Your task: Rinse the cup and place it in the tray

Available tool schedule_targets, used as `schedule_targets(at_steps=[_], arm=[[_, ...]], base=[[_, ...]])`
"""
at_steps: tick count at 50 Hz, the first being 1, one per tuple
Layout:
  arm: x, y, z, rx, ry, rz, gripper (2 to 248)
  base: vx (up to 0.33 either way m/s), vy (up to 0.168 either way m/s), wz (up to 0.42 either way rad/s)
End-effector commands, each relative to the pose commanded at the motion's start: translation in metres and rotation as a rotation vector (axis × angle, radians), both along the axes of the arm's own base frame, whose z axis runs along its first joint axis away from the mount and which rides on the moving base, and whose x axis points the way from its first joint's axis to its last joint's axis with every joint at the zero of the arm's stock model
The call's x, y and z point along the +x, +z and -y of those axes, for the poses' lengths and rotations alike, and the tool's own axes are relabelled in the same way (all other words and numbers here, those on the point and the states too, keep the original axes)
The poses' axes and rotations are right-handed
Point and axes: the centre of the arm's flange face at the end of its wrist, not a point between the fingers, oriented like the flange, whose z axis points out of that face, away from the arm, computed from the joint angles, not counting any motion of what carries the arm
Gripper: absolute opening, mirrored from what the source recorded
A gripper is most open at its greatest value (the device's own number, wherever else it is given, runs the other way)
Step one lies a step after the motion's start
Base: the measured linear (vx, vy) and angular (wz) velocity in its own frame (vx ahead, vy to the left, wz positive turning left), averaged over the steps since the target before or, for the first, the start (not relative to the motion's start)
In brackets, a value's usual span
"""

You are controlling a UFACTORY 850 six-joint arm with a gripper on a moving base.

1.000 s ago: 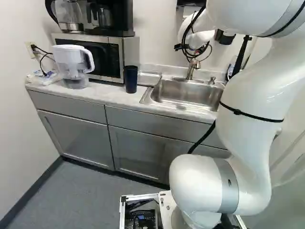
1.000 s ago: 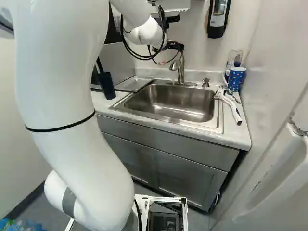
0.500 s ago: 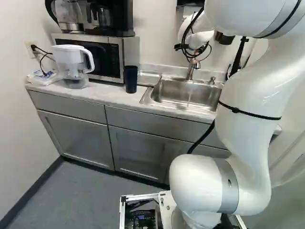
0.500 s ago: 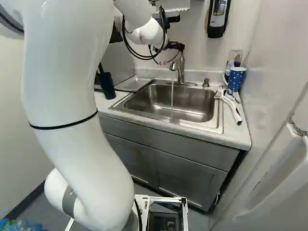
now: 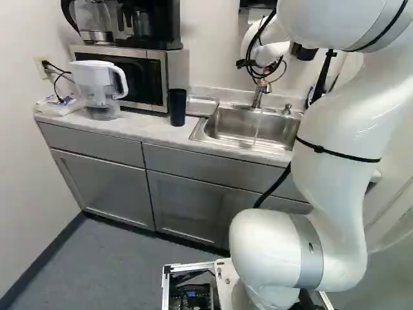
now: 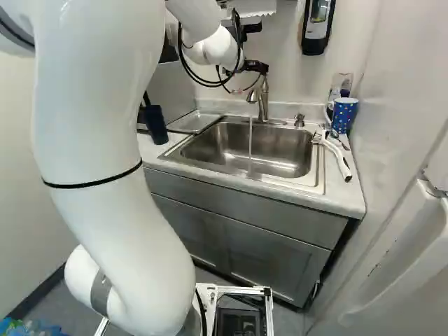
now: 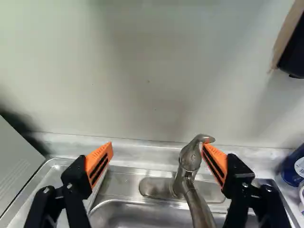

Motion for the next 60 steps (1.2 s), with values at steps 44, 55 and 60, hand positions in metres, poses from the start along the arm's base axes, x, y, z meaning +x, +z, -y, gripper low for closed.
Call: schedule_targets(at_steps=[44, 55, 60], arm=[[-0.024, 0.001, -0.049, 0.002, 0.072, -0.009, 247], [-0.036, 0.000, -0.067, 0.006, 0.099, -0.033, 247], [-0.043, -0.001, -0.074, 0.010, 0.111, -0.052, 247]], base=[[0.000, 0.000, 0.000], [0.000, 0.000, 0.000], [0.000, 0.000, 0.000]])
